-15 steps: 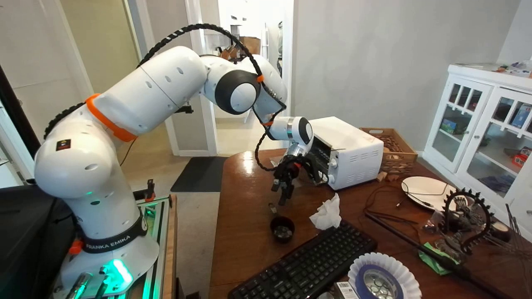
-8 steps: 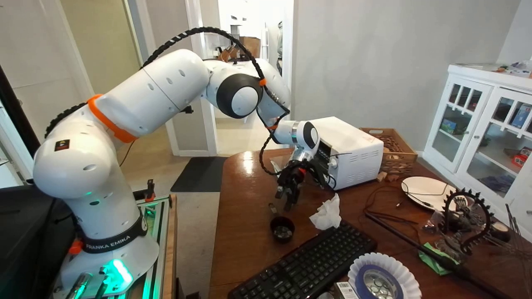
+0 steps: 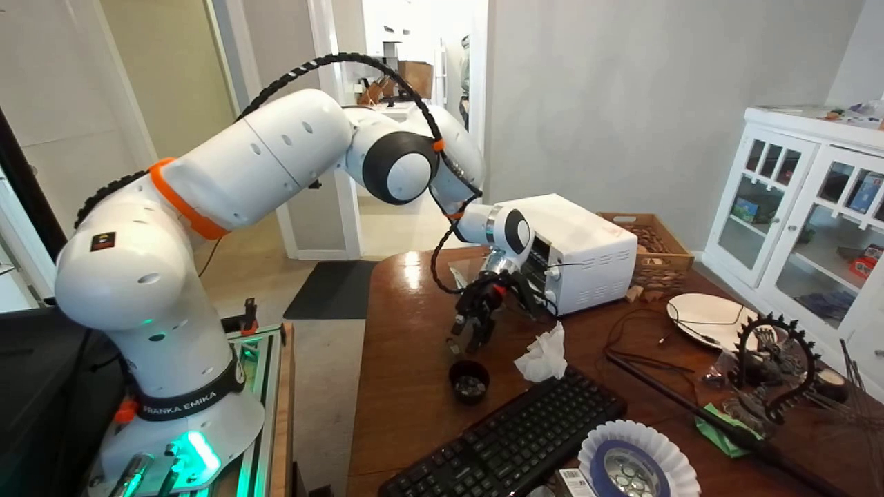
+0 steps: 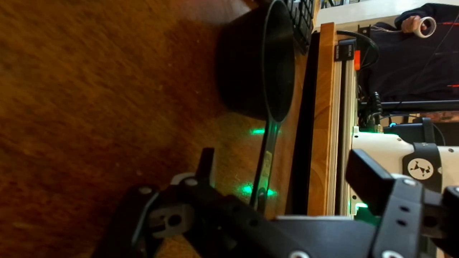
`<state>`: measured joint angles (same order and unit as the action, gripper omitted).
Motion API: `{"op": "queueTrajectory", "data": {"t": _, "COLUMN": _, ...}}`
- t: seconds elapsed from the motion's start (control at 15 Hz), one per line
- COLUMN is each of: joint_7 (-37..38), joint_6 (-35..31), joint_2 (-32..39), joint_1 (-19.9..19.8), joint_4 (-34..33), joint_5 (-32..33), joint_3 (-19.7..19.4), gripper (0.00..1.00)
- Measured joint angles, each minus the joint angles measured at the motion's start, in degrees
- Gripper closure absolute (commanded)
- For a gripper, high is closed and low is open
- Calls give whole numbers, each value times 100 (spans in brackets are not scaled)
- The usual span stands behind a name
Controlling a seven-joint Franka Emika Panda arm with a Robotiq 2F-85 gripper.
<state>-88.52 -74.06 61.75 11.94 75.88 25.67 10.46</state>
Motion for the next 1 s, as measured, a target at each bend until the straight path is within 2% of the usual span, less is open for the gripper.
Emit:
{"op": "queueTrajectory", "data": {"t": 0.13, "joint_7": 29, "joint_6": 0, "joint_2": 28, "joint_1": -10, "joint_4": -16, "joint_5": -82, "joint_3": -11, "gripper": 16}}
{"op": "queueTrajectory", "data": {"t": 0.27, "joint_7": 46, "joint_6": 0, "joint_2": 46, "joint_1": -21, "joint_4": -20, "joint_5": -138, "joint_3": -19, "gripper": 28}}
{"op": "queueTrajectory", "data": {"t": 0.4, "joint_7": 55, "joint_6": 0, "joint_2": 63, "joint_1": -31, "joint_4": -20, "joint_5": -179, "joint_3": -28, "gripper": 53}}
{"op": "queueTrajectory", "data": {"t": 0.67, "joint_7": 89, "joint_6": 2, "joint_2": 86, "joint_1": -64, "joint_4": -20, "joint_5": -258, "joint_3": -33, "gripper": 83}}
{"op": "queueTrajectory", "data": {"t": 0.73, "joint_7": 103, "joint_6": 2, "joint_2": 88, "joint_1": -70, "joint_4": -20, "joint_5": -269, "joint_3": -33, "gripper": 87}}
{"op": "queueTrajectory", "data": {"t": 0.8, "joint_7": 119, "joint_6": 3, "joint_2": 88, "joint_1": -74, "joint_4": -20, "joint_5": -277, "joint_3": -33, "gripper": 83}}
{"op": "queueTrajectory", "data": {"t": 0.87, "joint_7": 134, "joint_6": 3, "joint_2": 89, "joint_1": -78, "joint_4": -20, "joint_5": -284, "joint_3": -33, "gripper": 86}}
{"op": "queueTrajectory", "data": {"t": 0.93, "joint_7": 150, "joint_6": 4, "joint_2": 90, "joint_1": -82, "joint_4": -20, "joint_5": -293, "joint_3": -33, "gripper": 96}}
{"op": "queueTrajectory", "data": {"t": 1.0, "joint_7": 161, "joint_6": 4, "joint_2": 91, "joint_1": -86, "joint_4": -20, "joint_5": -299, "joint_3": -33, "gripper": 98}}
